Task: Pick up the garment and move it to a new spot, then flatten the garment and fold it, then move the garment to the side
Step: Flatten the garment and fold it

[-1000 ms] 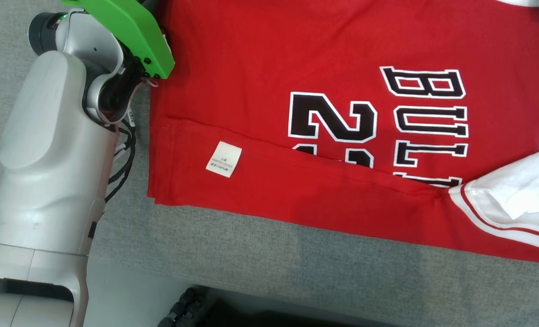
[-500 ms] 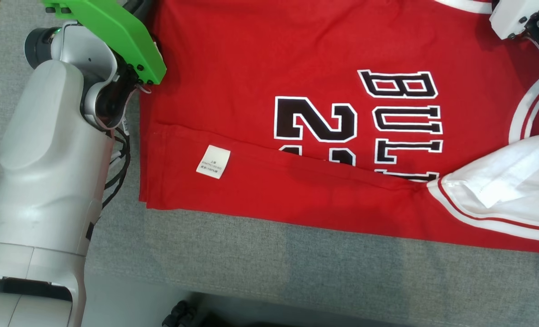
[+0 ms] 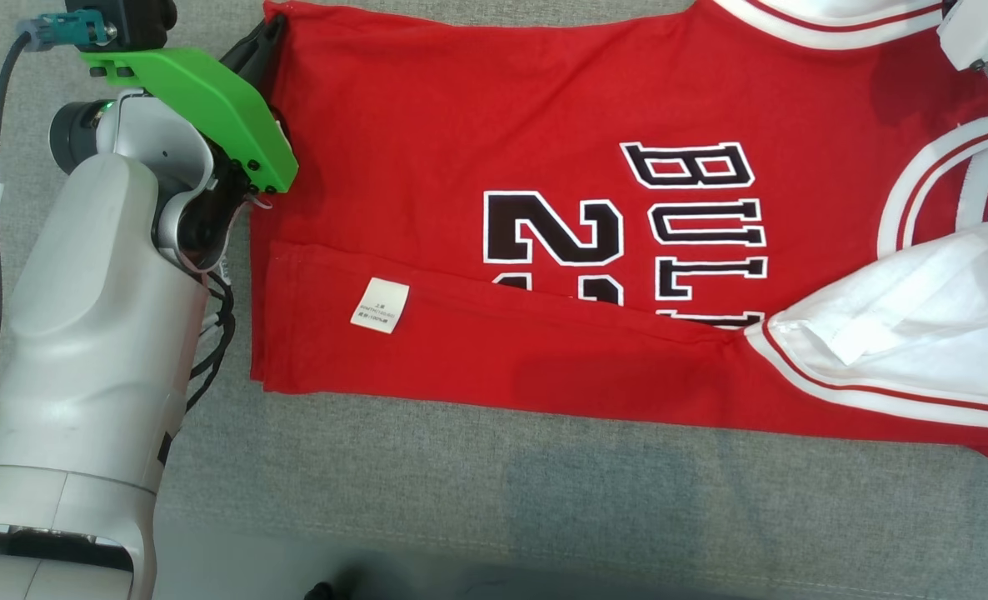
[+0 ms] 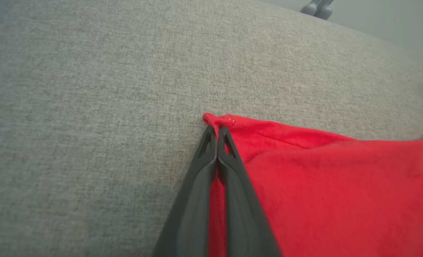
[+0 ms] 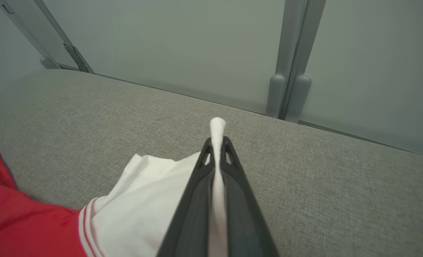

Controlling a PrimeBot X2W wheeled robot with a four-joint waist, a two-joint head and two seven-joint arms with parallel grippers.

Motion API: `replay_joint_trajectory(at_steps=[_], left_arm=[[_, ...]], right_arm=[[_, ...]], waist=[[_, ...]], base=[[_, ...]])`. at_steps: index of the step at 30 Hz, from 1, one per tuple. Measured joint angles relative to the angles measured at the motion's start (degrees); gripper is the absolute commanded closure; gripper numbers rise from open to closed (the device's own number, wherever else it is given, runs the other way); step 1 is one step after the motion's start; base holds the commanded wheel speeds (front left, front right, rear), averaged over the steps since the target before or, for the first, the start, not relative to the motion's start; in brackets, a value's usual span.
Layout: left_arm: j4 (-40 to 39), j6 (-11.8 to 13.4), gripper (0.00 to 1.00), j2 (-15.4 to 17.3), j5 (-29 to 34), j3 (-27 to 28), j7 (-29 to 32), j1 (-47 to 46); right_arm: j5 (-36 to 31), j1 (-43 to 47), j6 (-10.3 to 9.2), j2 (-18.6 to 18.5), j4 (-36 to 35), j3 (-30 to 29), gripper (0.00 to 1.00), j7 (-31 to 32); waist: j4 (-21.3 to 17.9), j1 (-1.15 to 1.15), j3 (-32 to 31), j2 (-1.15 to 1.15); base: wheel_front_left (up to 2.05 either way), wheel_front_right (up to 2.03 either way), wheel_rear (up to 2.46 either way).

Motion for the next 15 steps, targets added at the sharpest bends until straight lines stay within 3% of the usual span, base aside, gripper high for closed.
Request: replay_joint_trajectory(at_steps=[15], left_arm=[[0.8, -0.01, 1.0, 0.87, -0.57, -0.15, -2.08, 0.9]], right_arm=[[1.15, 2.68, 0.56, -0.24, -2.79, 0.81, 1.0, -2.15]], waist=[[-0.54, -0.01, -2.59, 0.0]], base=[[0.0, 0.0, 0.0]])
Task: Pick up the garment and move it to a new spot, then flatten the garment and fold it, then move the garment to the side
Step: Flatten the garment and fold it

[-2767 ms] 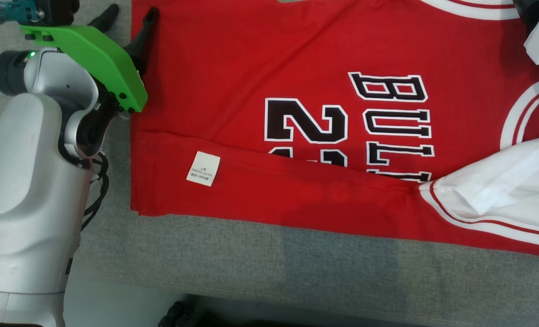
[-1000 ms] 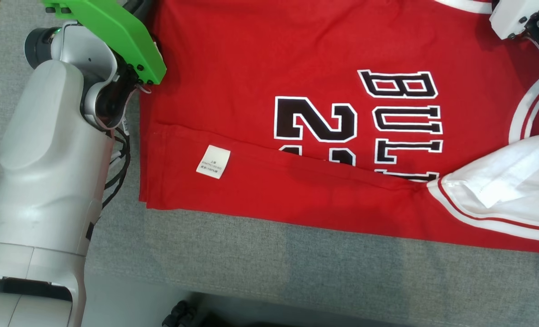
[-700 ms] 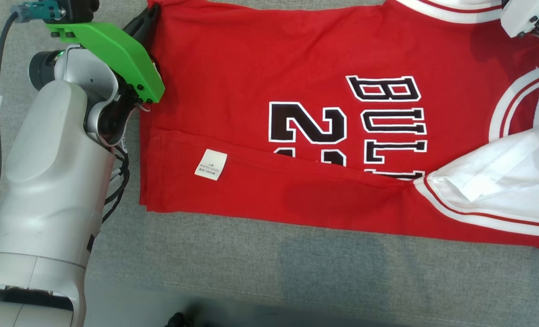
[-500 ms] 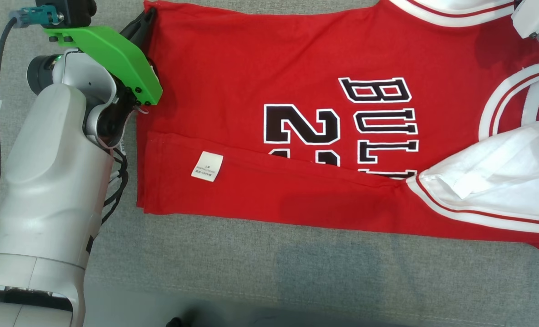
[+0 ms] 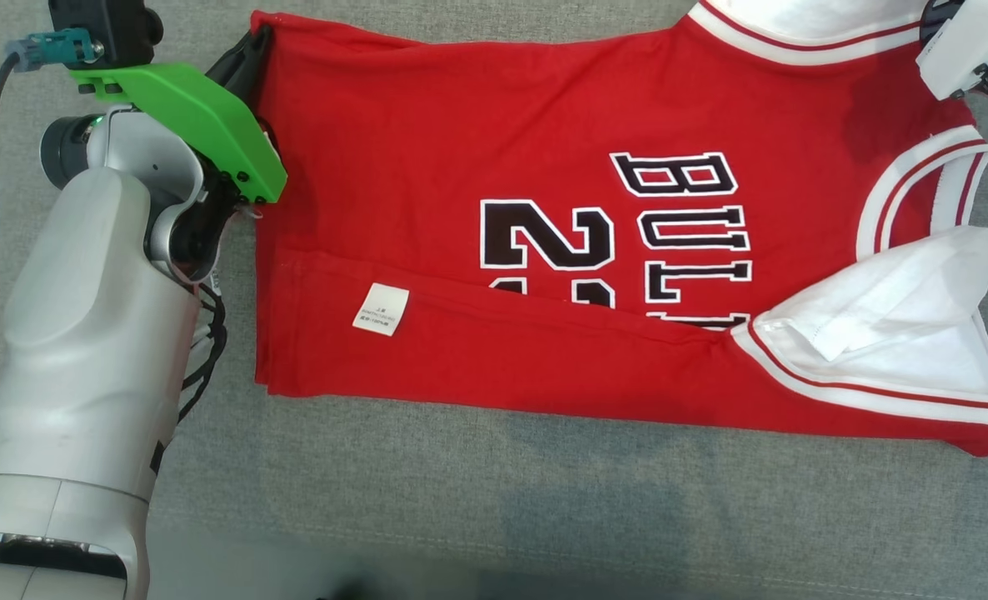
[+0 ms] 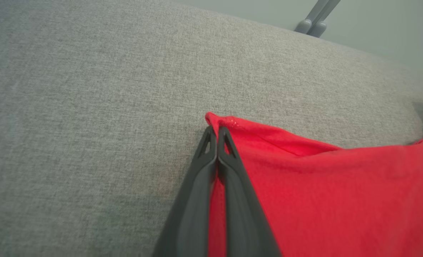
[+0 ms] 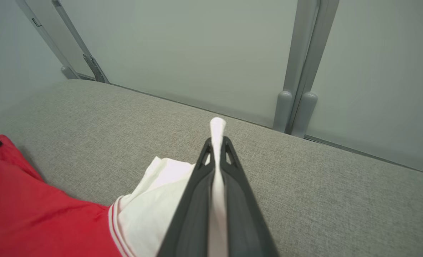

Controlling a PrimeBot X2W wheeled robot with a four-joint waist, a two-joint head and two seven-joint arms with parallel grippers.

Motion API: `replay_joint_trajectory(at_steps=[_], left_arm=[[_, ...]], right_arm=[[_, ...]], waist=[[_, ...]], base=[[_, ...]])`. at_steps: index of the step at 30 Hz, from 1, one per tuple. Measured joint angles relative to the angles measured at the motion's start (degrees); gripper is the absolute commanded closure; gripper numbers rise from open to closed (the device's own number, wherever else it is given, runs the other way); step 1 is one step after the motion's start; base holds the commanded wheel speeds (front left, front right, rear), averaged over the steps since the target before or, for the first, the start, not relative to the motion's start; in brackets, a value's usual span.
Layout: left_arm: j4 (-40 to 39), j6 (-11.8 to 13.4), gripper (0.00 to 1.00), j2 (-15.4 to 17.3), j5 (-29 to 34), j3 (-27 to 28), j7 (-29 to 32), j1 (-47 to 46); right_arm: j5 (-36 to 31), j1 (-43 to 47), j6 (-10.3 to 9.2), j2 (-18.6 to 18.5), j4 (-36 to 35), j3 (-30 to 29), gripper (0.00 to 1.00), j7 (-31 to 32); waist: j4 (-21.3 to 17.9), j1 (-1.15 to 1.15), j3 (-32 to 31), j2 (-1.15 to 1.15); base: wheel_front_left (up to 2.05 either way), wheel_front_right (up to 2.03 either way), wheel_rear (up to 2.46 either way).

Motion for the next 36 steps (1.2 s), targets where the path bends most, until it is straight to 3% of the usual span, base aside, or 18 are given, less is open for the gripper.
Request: replay_joint_trajectory(at_steps=[21, 36], left_arm=[[0.73, -0.02, 1.0, 1.26, -2.01, -1.24, -1.69, 3.97], [-0.57, -0.07, 1.0, 2.37, -2.35, -1.62, -2.26, 3.5]], right_arm=[[2.48, 4.25, 0.51, -1.9, -2.65, 1.29, 1.0, -1.1], [3.0, 4.33, 0.52, -2.6, -4.78, 1.19, 1.0, -1.43]], waist=[[-0.43, 0.0, -4.63, 0.0], [-2.26, 0.0, -4.23, 0.0]], base=[[0.0, 0.0, 0.0], [0.0, 0.0, 0.0]])
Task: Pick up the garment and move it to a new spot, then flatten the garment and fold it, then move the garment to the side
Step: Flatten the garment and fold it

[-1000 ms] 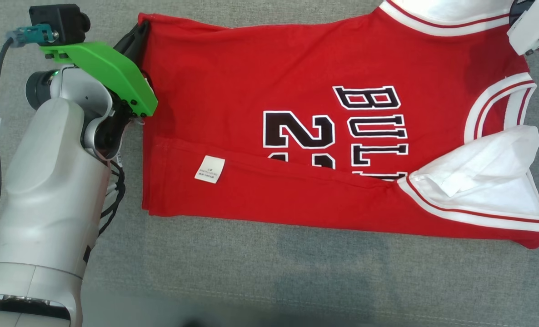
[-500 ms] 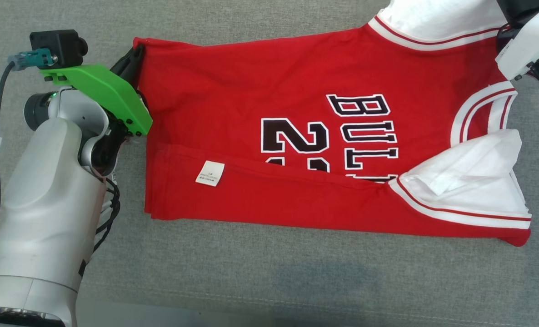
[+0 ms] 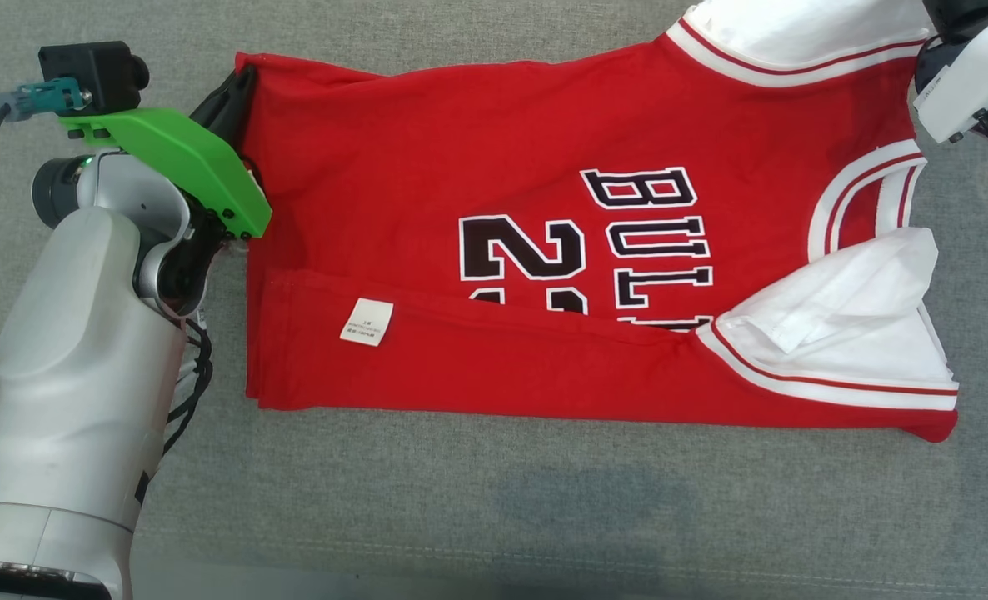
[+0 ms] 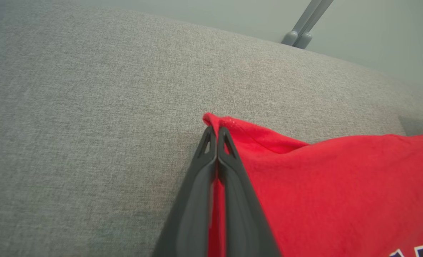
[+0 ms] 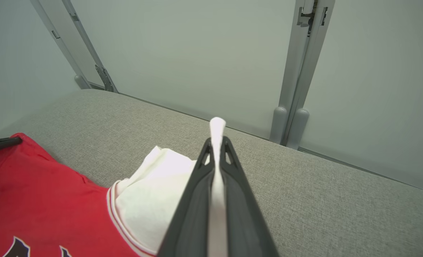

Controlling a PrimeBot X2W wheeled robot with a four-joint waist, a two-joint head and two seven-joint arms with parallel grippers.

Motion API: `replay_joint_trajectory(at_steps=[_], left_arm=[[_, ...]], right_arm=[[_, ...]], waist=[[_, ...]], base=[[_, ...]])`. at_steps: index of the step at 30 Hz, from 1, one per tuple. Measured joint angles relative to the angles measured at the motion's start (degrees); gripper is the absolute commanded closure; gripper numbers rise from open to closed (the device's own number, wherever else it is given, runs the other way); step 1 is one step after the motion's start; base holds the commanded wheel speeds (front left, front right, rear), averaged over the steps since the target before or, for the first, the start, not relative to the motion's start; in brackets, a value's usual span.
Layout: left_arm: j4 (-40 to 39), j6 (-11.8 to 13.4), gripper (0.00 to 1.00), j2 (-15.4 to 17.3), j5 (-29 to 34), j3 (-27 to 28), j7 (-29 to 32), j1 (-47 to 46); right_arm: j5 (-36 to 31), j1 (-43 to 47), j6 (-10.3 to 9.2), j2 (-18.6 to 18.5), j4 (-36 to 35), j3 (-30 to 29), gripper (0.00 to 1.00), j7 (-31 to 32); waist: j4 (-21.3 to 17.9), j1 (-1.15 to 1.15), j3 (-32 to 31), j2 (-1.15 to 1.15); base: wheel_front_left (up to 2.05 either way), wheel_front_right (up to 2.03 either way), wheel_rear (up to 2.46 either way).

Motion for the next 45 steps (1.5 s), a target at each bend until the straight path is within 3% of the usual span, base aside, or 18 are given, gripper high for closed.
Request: replay_joint_trajectory(at_steps=[26, 40, 45], left_arm=[[-2.88, 0.0, 1.0, 1.54, -1.4, -2.43, -5.97, 2.19], [-5.58, 0.0, 1.0, 2.35, -4.28, -3.35, -11.4, 7.45], [-5.92, 0.0, 1.0, 2.37, -4.76, -3.99, -12.93, 10.53]], right_arm=[[-0.54, 3.11, 0.0, -0.81, -4.36, 0.78, 1.0, -4.0], [0.55, 11.06, -0.18, -1.34, -7.66, 0.12, 1.0, -7.56], [1.01, 15.08, -1.22, -1.46, -8.65, -0.35, 1.0, -9.17]], waist=[[-0.59, 0.0, -0.95, 0.0], [-0.61, 0.0, -2.22, 0.0], [-0.53, 0.0, -3.62, 0.0]], base=[[0.0, 0.0, 0.0], [0.0, 0.0, 0.0], [0.0, 0.0, 0.0]])
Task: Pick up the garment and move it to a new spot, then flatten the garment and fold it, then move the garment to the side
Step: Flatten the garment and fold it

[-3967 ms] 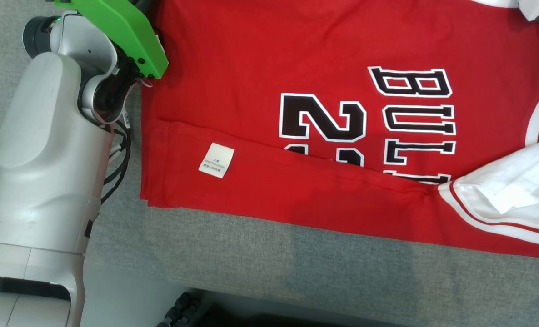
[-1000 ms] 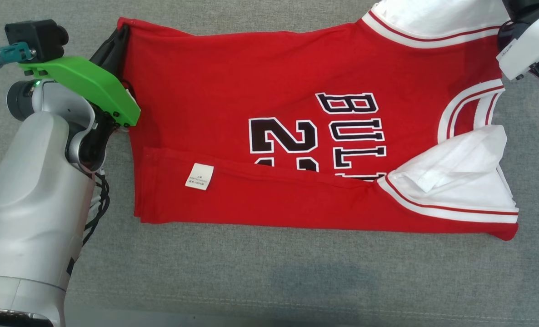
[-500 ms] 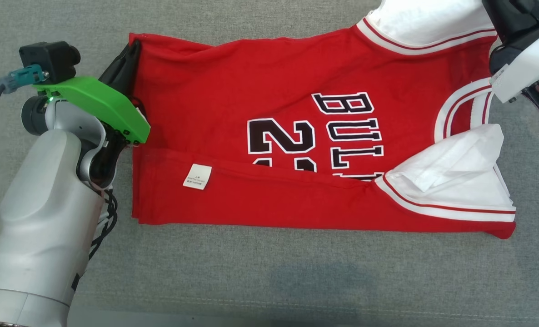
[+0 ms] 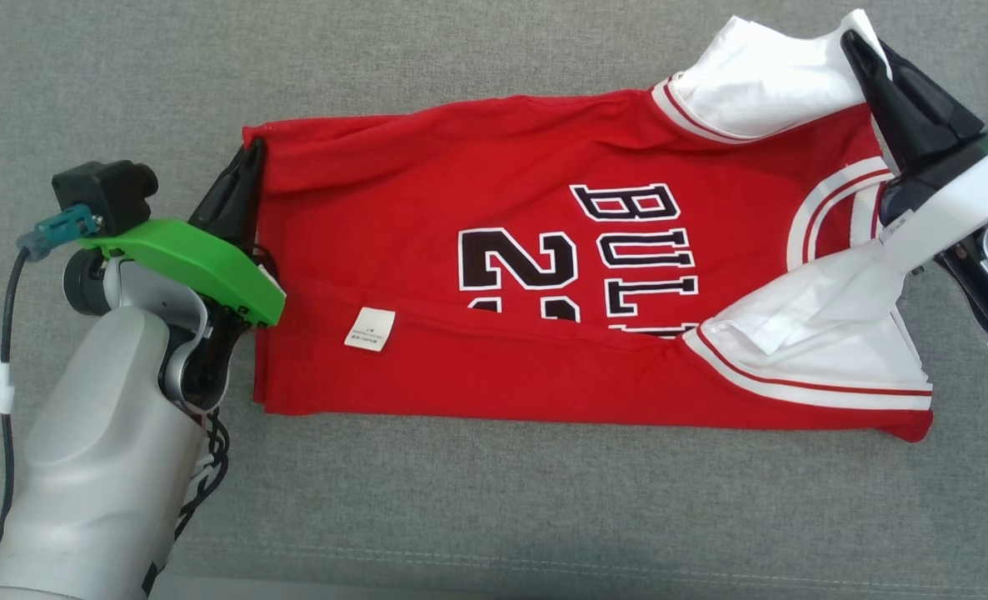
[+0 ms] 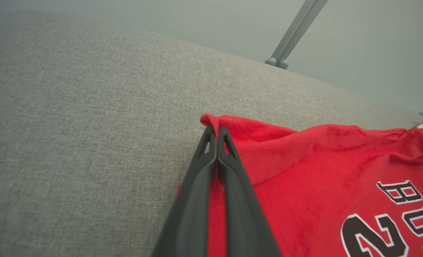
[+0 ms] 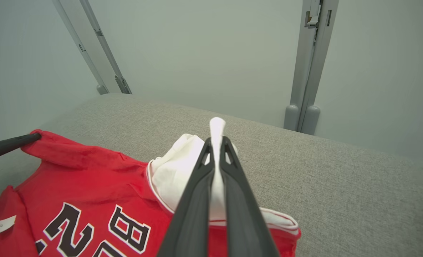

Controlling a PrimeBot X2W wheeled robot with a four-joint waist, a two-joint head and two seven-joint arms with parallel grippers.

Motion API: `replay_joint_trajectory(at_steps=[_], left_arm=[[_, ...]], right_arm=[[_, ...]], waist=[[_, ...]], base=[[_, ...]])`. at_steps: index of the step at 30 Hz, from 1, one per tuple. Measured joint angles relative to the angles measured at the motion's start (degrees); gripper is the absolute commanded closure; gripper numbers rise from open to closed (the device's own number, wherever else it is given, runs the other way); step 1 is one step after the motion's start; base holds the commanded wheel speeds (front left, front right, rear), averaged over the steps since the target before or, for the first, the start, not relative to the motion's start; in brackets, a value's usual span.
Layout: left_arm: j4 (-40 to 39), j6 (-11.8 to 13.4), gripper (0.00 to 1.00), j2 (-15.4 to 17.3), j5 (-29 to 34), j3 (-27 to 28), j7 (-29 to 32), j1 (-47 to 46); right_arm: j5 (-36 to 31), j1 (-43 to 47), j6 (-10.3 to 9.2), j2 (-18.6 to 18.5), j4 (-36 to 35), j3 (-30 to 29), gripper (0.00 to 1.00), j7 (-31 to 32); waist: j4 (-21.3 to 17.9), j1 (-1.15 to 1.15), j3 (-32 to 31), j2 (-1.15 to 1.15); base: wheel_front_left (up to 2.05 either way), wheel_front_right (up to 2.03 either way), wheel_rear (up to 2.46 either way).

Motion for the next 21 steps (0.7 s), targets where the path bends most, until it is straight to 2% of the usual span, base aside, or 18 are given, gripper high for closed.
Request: replay_joint_trajectory(at_steps=[21], left_arm=[[0.64, 0.0, 1.0, 1.21, -2.68, -0.53, -2.21, 6.48]], right_arm=[[3.01, 15.81, -5.77, 1.47, -5.91, -1.48, 1.0, -5.03]], waist=[[-1.33, 0.0, -3.62, 0.0]], base=[[0.0, 0.0, 0.0]])
